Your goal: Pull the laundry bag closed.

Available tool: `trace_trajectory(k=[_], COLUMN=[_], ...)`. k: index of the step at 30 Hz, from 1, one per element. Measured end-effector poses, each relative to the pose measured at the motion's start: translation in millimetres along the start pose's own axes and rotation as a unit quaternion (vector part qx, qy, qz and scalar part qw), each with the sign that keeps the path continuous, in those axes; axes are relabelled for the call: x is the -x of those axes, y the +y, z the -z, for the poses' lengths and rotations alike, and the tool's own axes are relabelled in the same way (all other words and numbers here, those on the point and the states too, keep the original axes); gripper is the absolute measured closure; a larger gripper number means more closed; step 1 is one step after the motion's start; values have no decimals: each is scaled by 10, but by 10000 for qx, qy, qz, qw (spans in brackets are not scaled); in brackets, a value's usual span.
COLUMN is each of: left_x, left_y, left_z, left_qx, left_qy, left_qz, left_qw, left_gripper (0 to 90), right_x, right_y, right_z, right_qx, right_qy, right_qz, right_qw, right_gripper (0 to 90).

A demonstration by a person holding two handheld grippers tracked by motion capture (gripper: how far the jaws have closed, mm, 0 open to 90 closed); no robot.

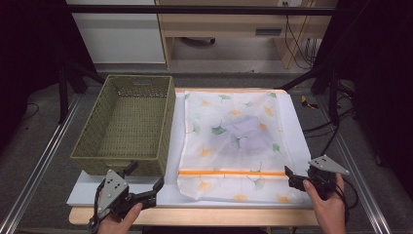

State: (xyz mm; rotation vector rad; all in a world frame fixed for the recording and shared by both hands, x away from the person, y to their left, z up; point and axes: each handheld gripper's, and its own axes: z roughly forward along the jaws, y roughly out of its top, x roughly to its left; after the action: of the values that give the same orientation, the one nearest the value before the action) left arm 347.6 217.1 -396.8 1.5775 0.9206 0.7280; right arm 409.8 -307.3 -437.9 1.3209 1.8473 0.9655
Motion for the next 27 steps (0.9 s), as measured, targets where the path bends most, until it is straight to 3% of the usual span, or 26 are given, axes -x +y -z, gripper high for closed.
trace_trajectory(k=[8,15,20,27], left_x=[-198,-375,-481,-562], left_y=[-66,-149,-208,-262], left_z=[66,88,96,95], left_qx=[-280,-776,-1047,-1388], left_qy=[515,998,1172,1233], left_qz=[167,353,370,354], left_qw=[9981,9914,9869,9820], left_gripper=[75,88,88,90], right_x=[37,91,134,190], right_y=[-20,-36,-57,-82], right_z=[1,11,26,26], right_qx=[-39,-47,-93,-152], right_qy=[-57,-45,-58,-80], right_qz=[-13,-81,-128,-234], right_qw=[10000,9999,9999,9996], right_gripper=[51,55,55,55])
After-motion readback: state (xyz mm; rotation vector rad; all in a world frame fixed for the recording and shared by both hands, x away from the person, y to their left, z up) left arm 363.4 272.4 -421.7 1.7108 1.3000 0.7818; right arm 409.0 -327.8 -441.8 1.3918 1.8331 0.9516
